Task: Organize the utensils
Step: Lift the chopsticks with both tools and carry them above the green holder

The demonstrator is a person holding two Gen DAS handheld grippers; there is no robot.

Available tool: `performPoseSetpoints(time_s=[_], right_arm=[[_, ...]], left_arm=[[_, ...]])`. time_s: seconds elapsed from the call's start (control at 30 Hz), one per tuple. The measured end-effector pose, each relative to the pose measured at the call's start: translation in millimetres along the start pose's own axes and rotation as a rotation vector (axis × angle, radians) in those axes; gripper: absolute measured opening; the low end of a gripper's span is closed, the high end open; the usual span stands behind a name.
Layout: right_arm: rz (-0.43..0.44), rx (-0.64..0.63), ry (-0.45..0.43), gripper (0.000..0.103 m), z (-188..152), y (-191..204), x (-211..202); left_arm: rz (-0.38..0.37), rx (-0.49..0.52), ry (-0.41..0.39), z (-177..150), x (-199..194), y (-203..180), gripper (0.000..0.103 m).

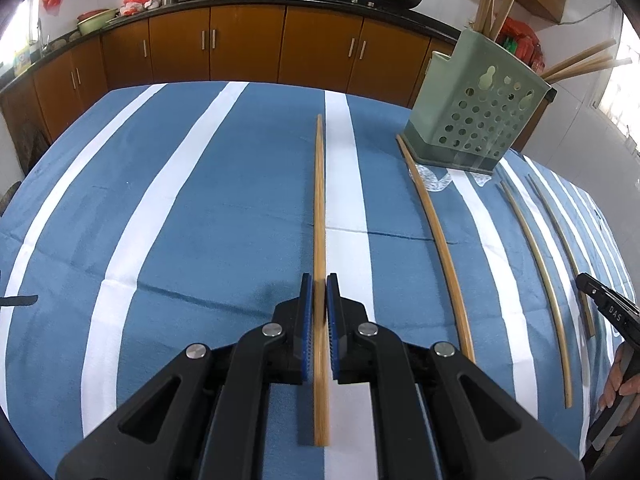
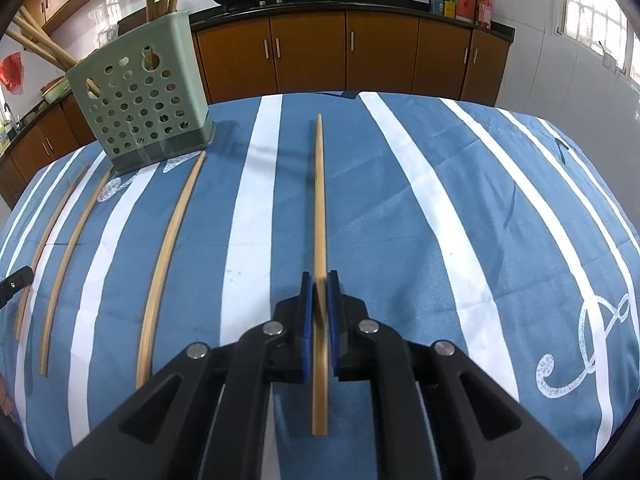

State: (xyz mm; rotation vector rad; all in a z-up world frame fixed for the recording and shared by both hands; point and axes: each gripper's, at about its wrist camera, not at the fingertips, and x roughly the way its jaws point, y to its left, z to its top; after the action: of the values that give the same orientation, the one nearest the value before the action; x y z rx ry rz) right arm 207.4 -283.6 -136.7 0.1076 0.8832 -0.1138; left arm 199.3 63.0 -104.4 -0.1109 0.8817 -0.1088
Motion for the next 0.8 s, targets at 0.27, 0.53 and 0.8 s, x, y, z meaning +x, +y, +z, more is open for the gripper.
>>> performPoseSetpoints(time_s=[0.27, 0.53, 0.8], right_arm=[[0.003, 0.002, 0.001, 0.009, 0.4, -0.2, 0.6], [0.003, 0.003, 0.001, 0.009, 0.6, 0.2, 0.6], [0.004, 0.004, 0.001, 0.009, 0.7, 0.2, 0.5]], left_arm=[[-0.015, -0.013, 0.0, 0.0, -0.2, 3.5, 0.008], [-0.022, -0.021, -0.001, -0.3, -0.2, 3.7, 0.008], [-0.023, -0.023, -0.001, -0.5, -0.6, 3.5, 0.008]])
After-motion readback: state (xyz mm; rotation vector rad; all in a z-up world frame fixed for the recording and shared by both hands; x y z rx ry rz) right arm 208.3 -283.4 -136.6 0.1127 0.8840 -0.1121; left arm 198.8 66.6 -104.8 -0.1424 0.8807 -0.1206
